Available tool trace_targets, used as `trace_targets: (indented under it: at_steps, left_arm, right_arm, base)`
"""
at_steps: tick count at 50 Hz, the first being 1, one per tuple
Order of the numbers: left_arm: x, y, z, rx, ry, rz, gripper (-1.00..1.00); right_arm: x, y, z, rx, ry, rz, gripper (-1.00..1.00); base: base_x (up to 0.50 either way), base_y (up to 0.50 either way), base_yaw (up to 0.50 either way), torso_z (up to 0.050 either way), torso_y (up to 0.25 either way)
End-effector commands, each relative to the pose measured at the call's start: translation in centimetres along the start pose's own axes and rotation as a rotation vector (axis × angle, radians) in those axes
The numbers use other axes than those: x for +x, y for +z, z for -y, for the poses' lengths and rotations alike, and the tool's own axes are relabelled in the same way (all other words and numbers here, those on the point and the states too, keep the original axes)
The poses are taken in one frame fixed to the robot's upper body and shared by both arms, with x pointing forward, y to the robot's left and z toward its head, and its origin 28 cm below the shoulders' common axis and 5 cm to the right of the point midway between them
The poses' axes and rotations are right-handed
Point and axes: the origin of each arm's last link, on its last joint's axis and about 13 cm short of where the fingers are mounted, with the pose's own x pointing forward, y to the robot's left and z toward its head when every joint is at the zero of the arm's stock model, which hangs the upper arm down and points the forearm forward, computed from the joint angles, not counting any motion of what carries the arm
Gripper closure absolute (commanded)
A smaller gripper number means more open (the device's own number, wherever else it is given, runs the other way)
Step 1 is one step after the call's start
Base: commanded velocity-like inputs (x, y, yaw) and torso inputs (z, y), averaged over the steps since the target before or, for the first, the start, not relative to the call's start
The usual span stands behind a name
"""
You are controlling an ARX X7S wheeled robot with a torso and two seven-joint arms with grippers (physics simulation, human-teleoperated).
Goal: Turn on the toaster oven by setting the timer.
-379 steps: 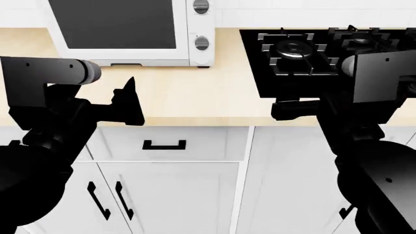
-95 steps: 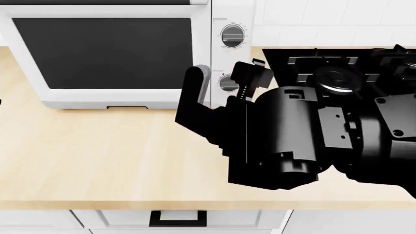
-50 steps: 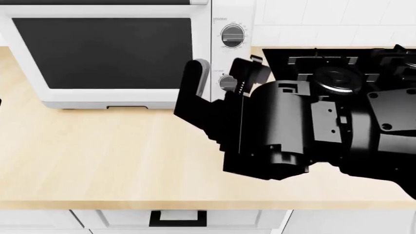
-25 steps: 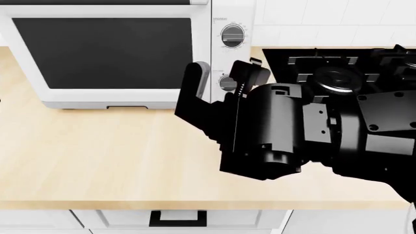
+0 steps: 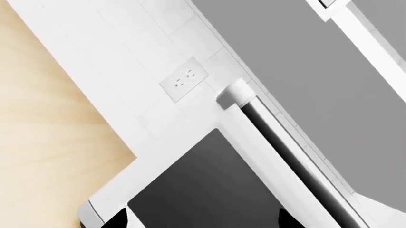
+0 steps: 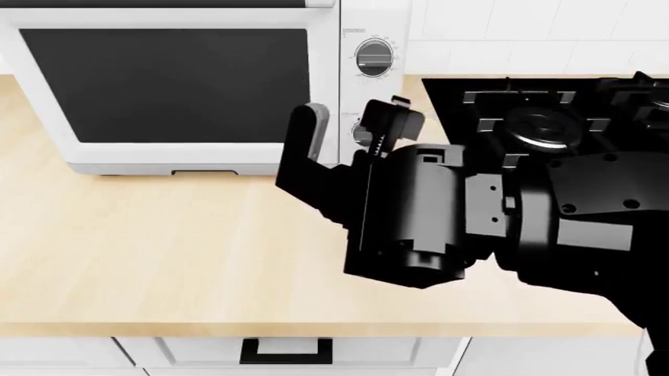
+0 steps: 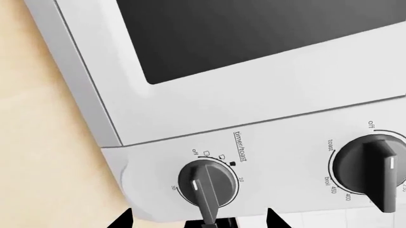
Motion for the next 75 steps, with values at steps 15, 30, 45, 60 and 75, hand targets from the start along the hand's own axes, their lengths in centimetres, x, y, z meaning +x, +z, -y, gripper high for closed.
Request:
trace_targets:
  at_steps: [15,30,45,60,75]
  left_arm:
    - [-1.2,0.2,4.0,0.003,0.01,0.0,-1.0]
    - [-1.3,0.2,4.0,-0.001,0.007,0.006,-1.0]
    - [-1.4,0.3,4.0,-0.002,0.006,0.006,-1.0]
    - [-1.4,0.3,3.9,-0.004,0.007,0.004,-1.0]
    - [-1.5,0.4,3.9,-0.007,0.008,0.005,-1.0]
  right_arm:
    - [0.7,0.0,-0.9,0.004,-0.005,-0.024,-1.0]
    - [1.0,-0.1,-0.8,0.004,-0.017,-0.04,-1.0]
    - [1.4,-0.3,-0.4,0.003,-0.049,-0.06,-1.0]
    - [1.7,0.0,0.0,-0.009,-0.066,-0.043,-1.0]
    - [2.1,0.2,-0.2,-0.011,-0.055,-0.033,-1.0]
  base:
    - [0.0,0.0,0.0,0.0,0.0]
    - [0.0,0.0,0.0,0.0,0.0]
    - [0.0,0.0,0.0,0.0,0.0]
    - [0.0,0.0,0.0,0.0,0.0]
    - [0.0,0.0,0.0,0.0,0.0]
